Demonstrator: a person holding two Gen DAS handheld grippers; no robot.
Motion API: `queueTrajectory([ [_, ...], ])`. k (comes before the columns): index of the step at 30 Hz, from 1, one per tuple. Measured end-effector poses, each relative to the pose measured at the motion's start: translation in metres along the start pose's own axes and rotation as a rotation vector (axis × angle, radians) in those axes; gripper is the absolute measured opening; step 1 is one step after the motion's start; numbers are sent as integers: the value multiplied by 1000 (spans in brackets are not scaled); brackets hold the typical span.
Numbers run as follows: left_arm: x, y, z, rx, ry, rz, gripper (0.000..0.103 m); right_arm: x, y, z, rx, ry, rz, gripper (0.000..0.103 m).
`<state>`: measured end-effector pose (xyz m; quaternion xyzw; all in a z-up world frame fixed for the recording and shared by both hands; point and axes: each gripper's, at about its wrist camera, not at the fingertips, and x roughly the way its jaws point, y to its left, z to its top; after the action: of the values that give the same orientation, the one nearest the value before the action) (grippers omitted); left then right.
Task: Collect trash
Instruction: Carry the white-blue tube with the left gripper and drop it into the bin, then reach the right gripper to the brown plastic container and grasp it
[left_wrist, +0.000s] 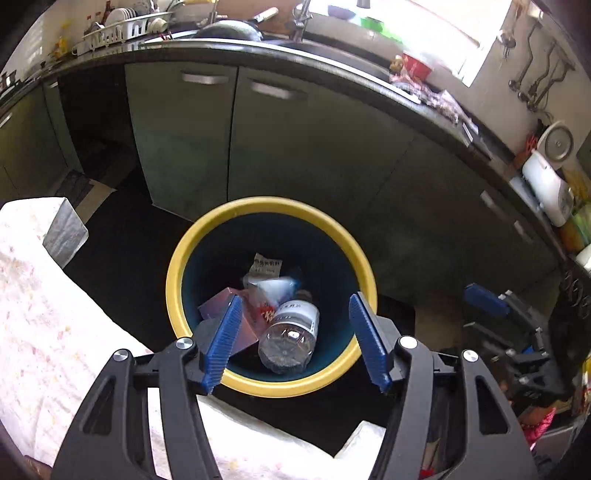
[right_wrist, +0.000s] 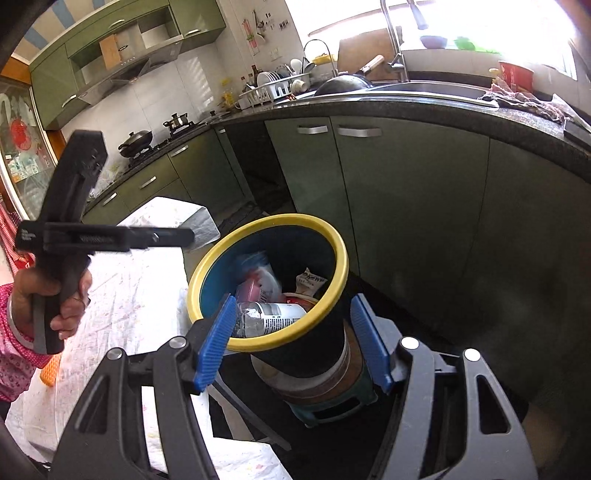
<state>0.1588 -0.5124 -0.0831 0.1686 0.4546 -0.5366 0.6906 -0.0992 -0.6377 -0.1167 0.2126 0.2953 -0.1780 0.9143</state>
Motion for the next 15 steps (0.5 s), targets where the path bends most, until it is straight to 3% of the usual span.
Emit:
queueTrajectory([
  [3,-32,2,-7,4,-67,7,63,3,3,-1,-4,8,4,62],
  [9,-132,19,-71,-24,-280,59,73,11,24,-2,-39,27,24,62],
  [15,-232,63,-154,-127,-495,244,82,30,67,2,-116,70,60,63],
])
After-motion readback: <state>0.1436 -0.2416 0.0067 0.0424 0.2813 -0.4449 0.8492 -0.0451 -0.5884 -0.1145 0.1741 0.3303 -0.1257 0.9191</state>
